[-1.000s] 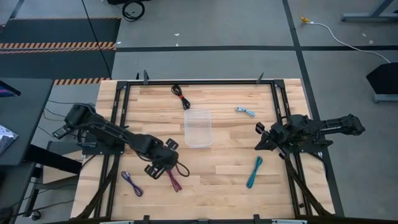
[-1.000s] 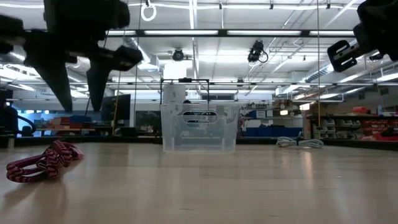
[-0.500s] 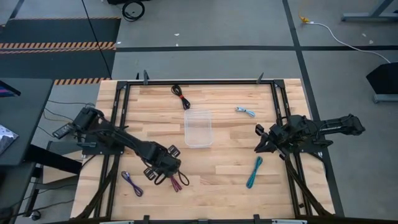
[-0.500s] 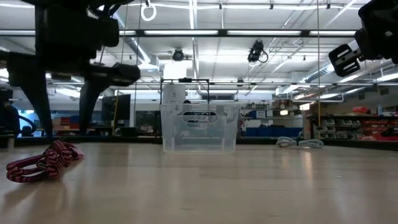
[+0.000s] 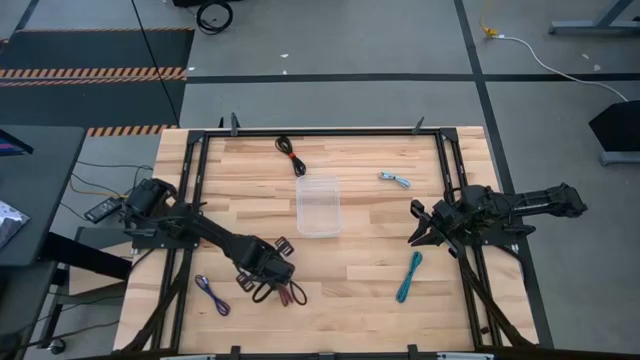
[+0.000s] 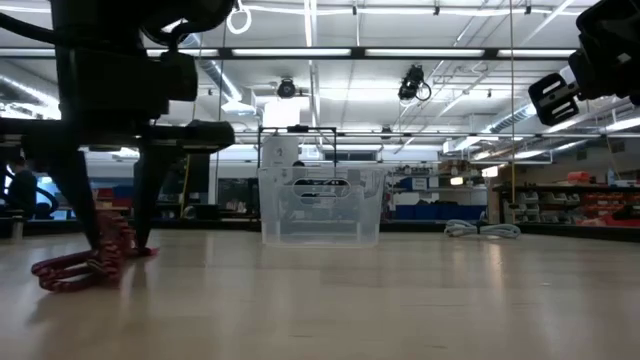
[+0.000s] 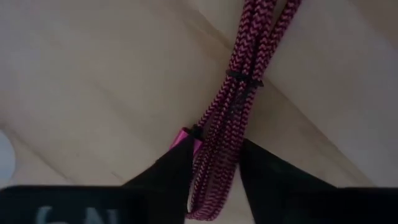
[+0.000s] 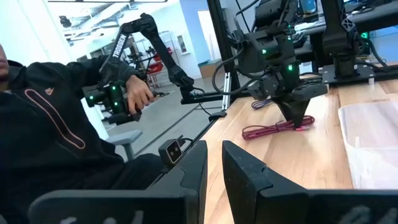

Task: Pick and place USB-C Cables
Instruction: Put the pink charger cable into the white bin

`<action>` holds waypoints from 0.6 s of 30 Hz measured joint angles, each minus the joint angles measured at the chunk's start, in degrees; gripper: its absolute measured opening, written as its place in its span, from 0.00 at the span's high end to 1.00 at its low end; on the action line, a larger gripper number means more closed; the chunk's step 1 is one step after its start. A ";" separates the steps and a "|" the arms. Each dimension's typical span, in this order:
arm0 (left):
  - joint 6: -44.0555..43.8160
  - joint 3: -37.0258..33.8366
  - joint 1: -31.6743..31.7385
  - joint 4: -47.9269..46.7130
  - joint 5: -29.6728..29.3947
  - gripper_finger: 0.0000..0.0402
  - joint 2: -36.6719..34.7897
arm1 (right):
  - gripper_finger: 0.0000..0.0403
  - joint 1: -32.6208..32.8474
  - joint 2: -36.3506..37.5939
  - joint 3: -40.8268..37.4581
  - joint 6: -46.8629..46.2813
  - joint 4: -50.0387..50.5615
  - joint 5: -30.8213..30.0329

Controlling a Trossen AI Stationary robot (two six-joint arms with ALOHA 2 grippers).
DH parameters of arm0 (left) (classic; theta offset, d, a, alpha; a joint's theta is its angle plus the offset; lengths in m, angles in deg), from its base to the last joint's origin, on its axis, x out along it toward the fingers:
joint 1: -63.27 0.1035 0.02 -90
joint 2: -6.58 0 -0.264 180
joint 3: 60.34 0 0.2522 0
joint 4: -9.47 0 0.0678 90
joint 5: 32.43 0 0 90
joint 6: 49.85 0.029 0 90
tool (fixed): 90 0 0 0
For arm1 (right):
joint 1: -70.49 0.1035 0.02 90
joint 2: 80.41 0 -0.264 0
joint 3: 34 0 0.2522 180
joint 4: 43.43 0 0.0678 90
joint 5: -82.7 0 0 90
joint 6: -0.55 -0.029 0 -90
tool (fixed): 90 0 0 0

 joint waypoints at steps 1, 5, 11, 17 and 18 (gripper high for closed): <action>-1.03 0.25 0.00 -0.14 -0.13 0.74 0.06 | 0.86 -0.01 0.00 0.00 0.19 0.02 -0.01; -6.90 0.53 0.00 -0.22 0.94 0.95 0.16 | 0.86 0.00 0.00 0.00 0.36 0.09 -0.55; -15.80 0.51 0.07 0.85 1.59 0.95 0.18 | 0.86 -0.01 0.00 0.00 0.37 0.37 -3.47; -23.91 2.70 -0.09 1.92 -1.71 0.95 0.27 | 0.86 -0.01 0.00 0.00 0.46 0.38 -4.73; -24.37 3.76 -0.09 1.94 -3.05 0.95 0.25 | 0.86 -0.02 0.00 -0.02 0.91 0.37 -4.73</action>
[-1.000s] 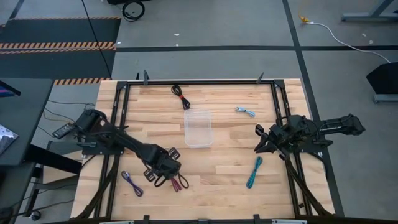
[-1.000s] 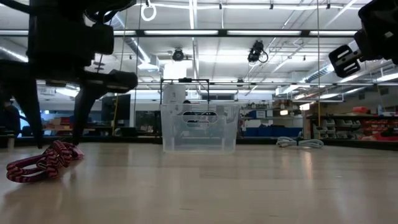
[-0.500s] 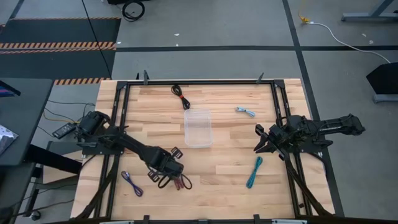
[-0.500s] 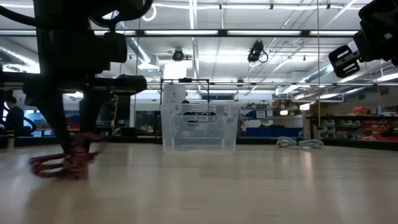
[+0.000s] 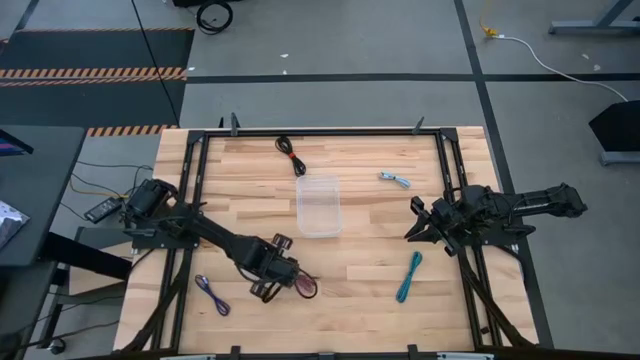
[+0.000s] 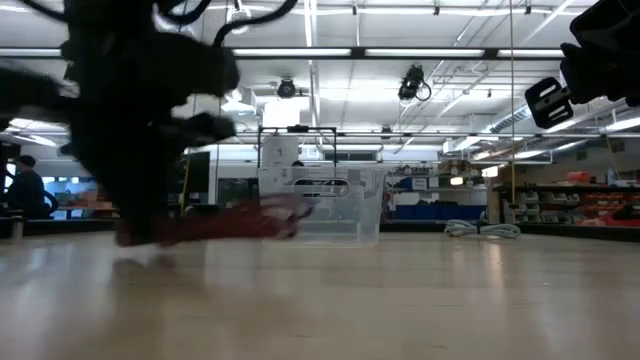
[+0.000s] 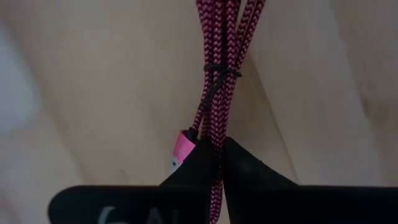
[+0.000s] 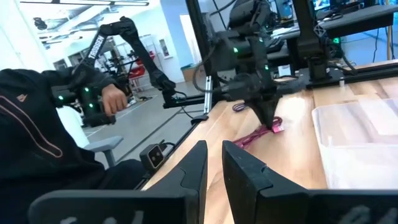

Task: Pick and place USB-C Cables
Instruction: Put the pink charger cable into the white bin

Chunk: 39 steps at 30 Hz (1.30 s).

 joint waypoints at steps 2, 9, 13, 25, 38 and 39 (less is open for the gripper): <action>-1.47 2.51 0.17 -0.44 -3.87 0.95 0.00 | 0.86 0.02 0.00 0.01 1.46 0.00 -0.05; -5.26 13.31 4.92 -5.97 -15.00 0.95 -0.09 | 0.86 0.01 0.00 0.01 1.88 0.00 -6.31; -17.30 18.78 11.24 -11.90 -13.71 0.95 -0.11 | 0.86 0.01 0.00 0.00 1.86 0.00 -7.39; -40.59 20.55 23.40 -1.55 7.09 0.93 -0.16 | 0.86 0.00 0.00 0.00 -0.97 0.04 -7.34; -44.58 20.58 27.85 -4.84 7.83 0.93 -0.16 | 0.86 0.00 0.00 0.01 -1.13 0.20 -5.88; -44.46 20.58 27.97 -5.15 7.82 0.93 -0.16 | 0.86 0.02 0.00 0.00 -1.13 0.20 -5.81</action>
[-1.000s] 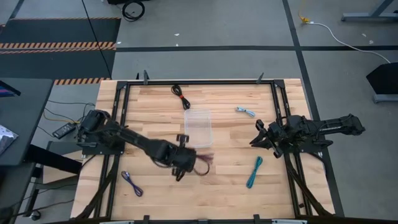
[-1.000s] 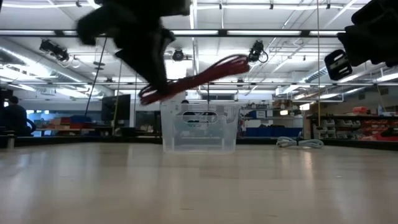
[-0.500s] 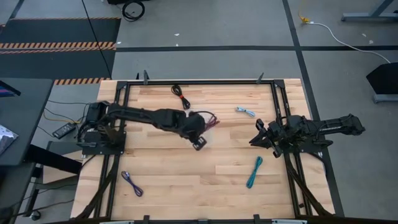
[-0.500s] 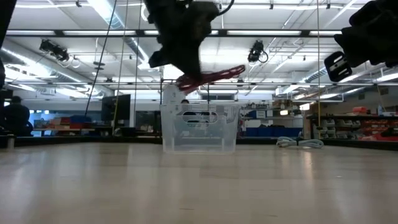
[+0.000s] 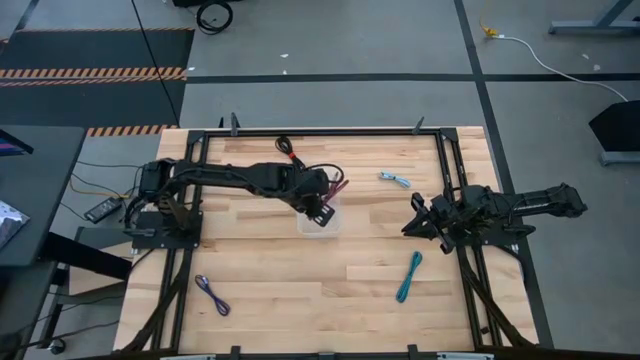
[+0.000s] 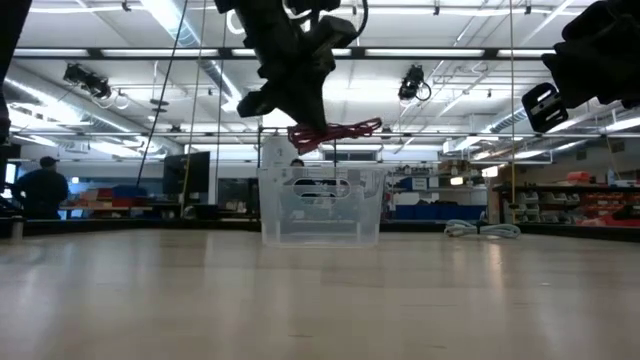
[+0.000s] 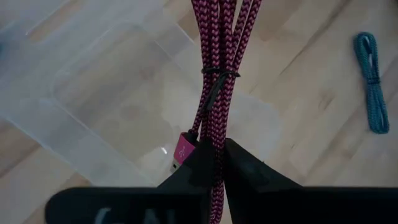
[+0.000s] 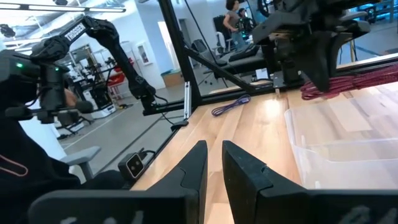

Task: Pick and place USB-C Cables
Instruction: Put the pink charger cable into the white bin, then put the purple charger cable into the white bin

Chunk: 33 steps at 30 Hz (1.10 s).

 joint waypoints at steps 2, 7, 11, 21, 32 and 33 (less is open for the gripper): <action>0.15 0.00 0.24 -1.69 0.01 0.92 0.00 | 0.86 -0.02 0.00 0.01 0.01 0.00 0.01; -0.14 0.00 0.49 -4.24 -1.70 0.85 0.13 | 0.86 -0.01 0.00 0.01 0.05 0.00 0.02; 0.10 0.00 0.49 -4.20 -1.94 0.78 0.17 | 0.86 0.00 0.00 0.01 0.09 0.01 0.04; 11.18 0.00 0.37 -6.97 0.05 0.65 0.17 | 0.86 0.00 0.00 0.01 0.10 0.34 0.06; 31.67 0.00 -11.79 -26.20 4.72 0.63 -0.02 | 0.86 0.00 -0.02 0.01 4.93 -0.10 0.02; 31.64 0.00 -13.31 -27.12 3.68 0.63 -0.02 | 0.86 0.00 -0.02 0.01 4.96 -1.28 0.01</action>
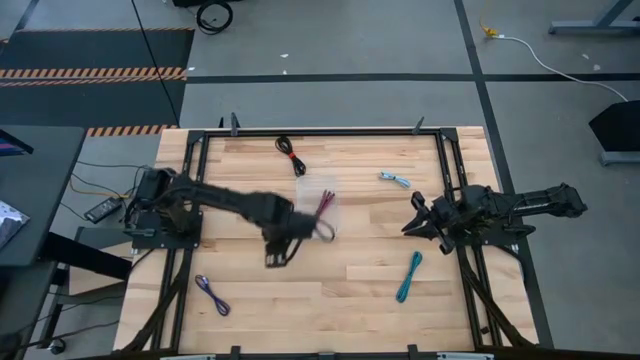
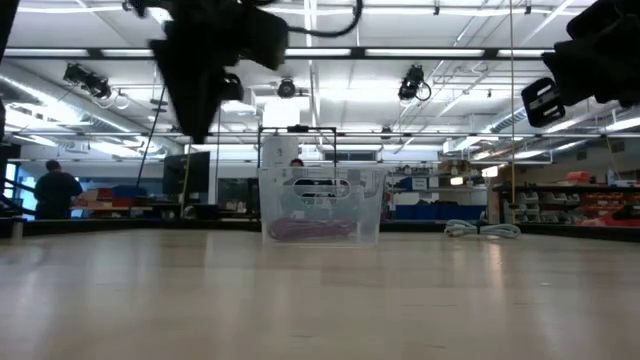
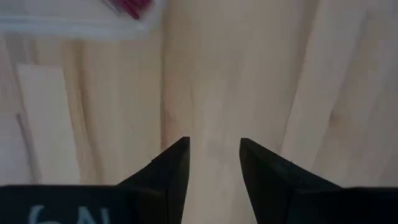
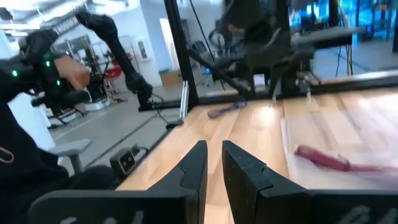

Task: Pick and place USB-C Cables
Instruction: Put the purple charger cable into the white bin

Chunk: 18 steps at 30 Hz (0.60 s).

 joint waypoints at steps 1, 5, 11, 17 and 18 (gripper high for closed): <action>-0.38 0.00 -1.53 -0.69 -0.73 0.63 0.00 | 0.86 0.00 0.00 -0.01 0.04 -1.72 -0.17; -5.12 0.00 -7.35 -2.79 -1.33 0.63 0.00 | 0.84 -0.02 0.00 0.53 0.50 -6.65 -4.12; -15.17 0.00 -15.22 -3.19 -6.09 0.63 -0.01 | 0.70 0.00 -3.69 7.42 5.54 2.95 -10.94; -23.13 0.00 -21.82 -4.91 -9.80 0.63 -0.02 | 0.57 -0.01 -12.30 17.06 9.35 6.85 -16.07; -24.37 0.00 -23.02 -6.06 -9.78 0.63 -0.02 | 0.56 -0.02 -14.01 19.02 9.71 7.28 -16.13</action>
